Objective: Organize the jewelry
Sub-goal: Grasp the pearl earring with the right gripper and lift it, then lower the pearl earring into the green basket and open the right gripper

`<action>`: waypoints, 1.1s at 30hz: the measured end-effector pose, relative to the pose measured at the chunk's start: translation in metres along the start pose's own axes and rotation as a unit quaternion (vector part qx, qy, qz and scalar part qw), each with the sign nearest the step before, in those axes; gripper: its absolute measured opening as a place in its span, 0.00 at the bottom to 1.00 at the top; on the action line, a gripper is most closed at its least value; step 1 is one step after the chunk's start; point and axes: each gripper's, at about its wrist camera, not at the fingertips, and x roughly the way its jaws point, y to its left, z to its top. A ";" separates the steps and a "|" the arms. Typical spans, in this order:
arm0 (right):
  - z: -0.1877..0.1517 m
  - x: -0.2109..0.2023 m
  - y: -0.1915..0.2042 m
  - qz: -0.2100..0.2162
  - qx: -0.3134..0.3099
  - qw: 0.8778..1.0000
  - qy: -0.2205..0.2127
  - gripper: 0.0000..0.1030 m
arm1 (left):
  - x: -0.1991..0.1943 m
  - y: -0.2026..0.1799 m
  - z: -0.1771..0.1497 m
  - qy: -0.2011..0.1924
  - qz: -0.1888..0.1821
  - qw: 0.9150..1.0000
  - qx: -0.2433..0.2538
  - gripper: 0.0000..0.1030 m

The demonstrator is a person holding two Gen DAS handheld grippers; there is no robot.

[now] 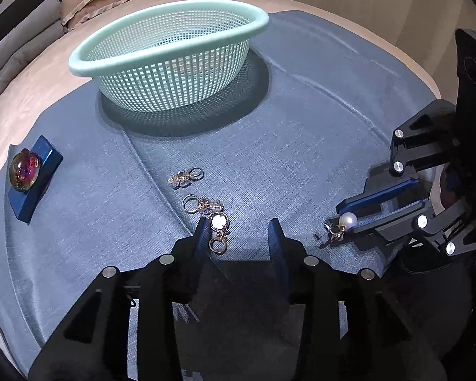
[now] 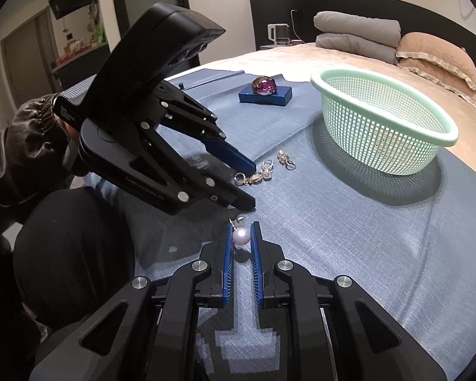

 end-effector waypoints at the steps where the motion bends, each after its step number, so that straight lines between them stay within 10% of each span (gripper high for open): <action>1: 0.000 0.000 0.000 0.000 0.000 1.000 0.001 0.11 | 0.000 0.004 0.001 -0.001 0.003 1.000 -0.010 0.27; 2: 0.000 0.000 0.000 -0.001 0.000 1.000 0.001 0.11 | 0.000 0.008 0.001 0.001 0.009 1.000 -0.018 0.10; 6: -0.001 -0.004 -0.004 -0.006 0.005 1.000 -0.003 0.11 | -0.006 0.015 -0.001 0.002 -0.007 1.000 -0.030 0.05; 19: 0.037 -0.052 -0.019 -0.055 -0.030 0.997 -0.049 0.11 | -0.081 0.043 0.006 -0.045 0.025 0.998 -0.032 0.04; 33: 0.104 -0.086 -0.079 -0.094 -0.044 0.991 -0.090 0.11 | -0.095 0.040 0.086 -0.080 0.014 0.996 0.029 0.04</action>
